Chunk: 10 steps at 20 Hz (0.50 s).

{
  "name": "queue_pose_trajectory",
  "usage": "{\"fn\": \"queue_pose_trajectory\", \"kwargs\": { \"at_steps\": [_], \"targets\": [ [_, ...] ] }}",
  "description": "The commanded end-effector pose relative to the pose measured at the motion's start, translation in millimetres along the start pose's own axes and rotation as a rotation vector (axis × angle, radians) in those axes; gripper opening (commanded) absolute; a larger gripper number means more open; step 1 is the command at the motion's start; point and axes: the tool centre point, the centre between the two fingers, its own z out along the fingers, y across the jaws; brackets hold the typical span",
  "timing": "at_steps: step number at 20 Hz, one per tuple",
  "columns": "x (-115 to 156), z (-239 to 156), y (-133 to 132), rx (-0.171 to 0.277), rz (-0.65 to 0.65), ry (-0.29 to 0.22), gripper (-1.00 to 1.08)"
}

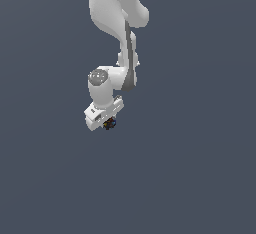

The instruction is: Pick up the object and move it to a goal position.

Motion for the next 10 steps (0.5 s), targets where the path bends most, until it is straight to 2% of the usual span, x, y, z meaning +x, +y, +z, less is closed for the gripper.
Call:
{"fn": "queue_pose_trajectory", "kwargs": {
  "at_steps": [1, 10],
  "targets": [
    [-2.6, 4.7, -1.4, 0.006, 0.002, -0.005, -1.0],
    [0.3, 0.0, 1.0, -0.002, 0.001, 0.001, -1.0]
  ]
}}
